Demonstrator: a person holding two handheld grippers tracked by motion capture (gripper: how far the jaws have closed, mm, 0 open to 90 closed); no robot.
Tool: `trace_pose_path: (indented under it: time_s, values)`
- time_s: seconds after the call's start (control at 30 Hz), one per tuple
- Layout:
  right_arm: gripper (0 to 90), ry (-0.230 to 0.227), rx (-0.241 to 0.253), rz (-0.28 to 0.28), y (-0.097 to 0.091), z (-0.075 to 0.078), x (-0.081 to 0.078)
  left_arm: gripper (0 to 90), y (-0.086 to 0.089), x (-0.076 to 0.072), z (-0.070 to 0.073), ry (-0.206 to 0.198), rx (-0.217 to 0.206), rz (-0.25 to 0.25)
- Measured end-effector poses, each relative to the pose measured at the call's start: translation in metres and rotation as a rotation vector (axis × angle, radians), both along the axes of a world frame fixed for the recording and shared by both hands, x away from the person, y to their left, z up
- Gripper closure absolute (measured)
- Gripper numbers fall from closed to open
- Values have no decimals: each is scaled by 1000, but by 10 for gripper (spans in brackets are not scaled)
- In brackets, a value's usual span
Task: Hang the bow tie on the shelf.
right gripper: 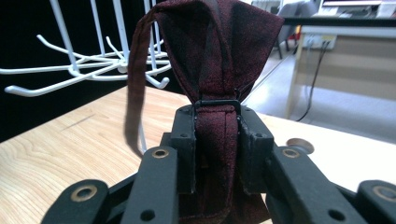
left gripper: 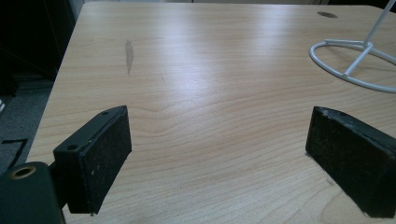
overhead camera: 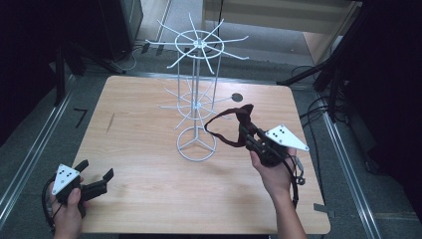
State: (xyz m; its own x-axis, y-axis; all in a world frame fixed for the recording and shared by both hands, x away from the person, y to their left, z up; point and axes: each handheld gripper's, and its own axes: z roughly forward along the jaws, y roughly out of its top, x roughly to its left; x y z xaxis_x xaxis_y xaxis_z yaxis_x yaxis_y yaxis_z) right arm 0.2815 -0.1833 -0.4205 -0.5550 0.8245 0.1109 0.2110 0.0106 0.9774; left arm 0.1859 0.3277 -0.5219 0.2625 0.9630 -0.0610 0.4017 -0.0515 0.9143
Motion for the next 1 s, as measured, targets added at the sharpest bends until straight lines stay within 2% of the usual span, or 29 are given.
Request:
trace_pose_path:
  time_s: [0.03,0.17,0.27,0.57,0.73,1.0]
  values:
    - [724,0,0,0,0,0,0,76,0,0,0,0,0,1]
    - [724,50,11,1,9,-9,19,75,0,0,0,1,0,-1]
    - [724,70,9,3,17,-14,25,75,0,0,0,0,-2,0]
    - [725,84,-33,13,37,-22,31,76,0,0,0,-2,0,-2]
    - [721,113,-64,19,47,-29,36,76,0,0,0,-2,0,-1]
    - [696,127,-80,29,48,-33,35,76,0,0,0,-2,1,-3]
